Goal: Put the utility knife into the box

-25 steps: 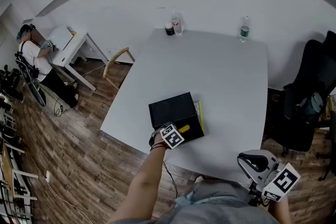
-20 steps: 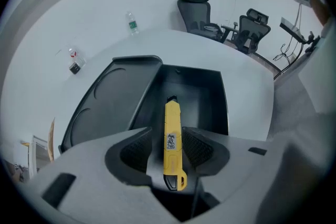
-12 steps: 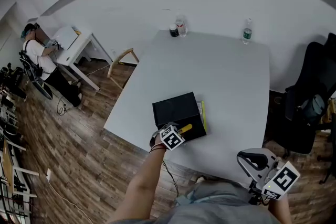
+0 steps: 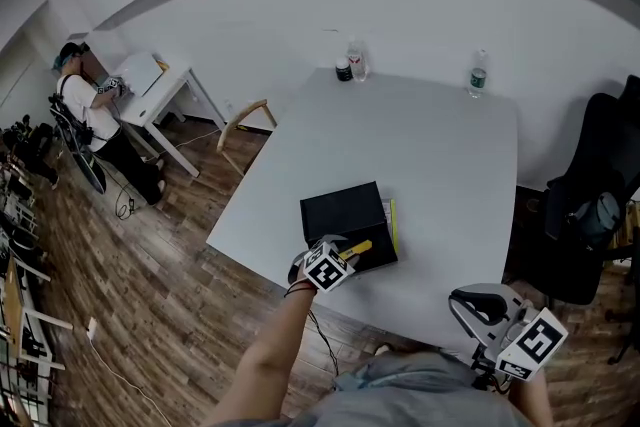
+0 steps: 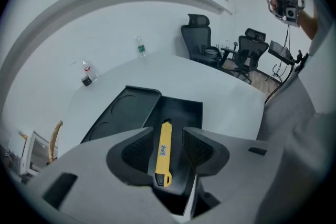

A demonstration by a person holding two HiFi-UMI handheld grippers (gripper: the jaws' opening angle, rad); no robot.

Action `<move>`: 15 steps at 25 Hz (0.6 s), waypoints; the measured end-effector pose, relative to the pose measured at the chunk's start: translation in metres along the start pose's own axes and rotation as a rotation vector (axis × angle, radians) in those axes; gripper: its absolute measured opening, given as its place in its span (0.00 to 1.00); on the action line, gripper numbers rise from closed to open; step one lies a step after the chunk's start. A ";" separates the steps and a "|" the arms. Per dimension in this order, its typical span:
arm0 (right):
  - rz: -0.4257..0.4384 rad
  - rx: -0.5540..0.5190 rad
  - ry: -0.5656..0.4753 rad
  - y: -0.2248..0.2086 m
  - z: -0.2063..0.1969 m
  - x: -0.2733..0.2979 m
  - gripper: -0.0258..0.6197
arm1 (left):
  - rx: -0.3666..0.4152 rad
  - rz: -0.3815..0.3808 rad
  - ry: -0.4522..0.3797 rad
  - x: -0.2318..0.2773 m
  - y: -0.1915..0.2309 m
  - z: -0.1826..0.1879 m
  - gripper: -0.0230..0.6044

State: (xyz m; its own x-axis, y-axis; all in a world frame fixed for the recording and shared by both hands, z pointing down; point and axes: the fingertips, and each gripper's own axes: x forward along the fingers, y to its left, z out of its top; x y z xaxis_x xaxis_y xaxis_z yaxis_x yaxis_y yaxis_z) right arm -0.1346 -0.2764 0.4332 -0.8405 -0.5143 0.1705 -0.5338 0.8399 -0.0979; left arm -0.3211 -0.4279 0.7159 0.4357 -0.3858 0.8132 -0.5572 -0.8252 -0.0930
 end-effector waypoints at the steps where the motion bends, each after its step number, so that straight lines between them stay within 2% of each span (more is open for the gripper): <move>1: 0.003 -0.002 -0.001 0.002 0.000 0.000 0.09 | -0.006 0.001 -0.016 -0.004 -0.002 0.004 0.30; 12: 0.024 -0.022 -0.006 0.013 0.004 0.005 0.09 | -0.079 0.037 -0.239 -0.064 -0.017 0.045 0.30; 15: 0.034 -0.026 -0.011 0.017 0.006 0.007 0.09 | -0.086 0.058 -0.312 -0.084 -0.021 0.055 0.18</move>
State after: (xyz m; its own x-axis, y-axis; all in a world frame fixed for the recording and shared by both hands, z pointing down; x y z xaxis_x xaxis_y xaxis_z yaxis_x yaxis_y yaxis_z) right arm -0.1497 -0.2671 0.4270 -0.8590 -0.4875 0.1564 -0.5028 0.8609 -0.0776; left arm -0.3067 -0.4008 0.6181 0.5898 -0.5500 0.5913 -0.6391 -0.7655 -0.0744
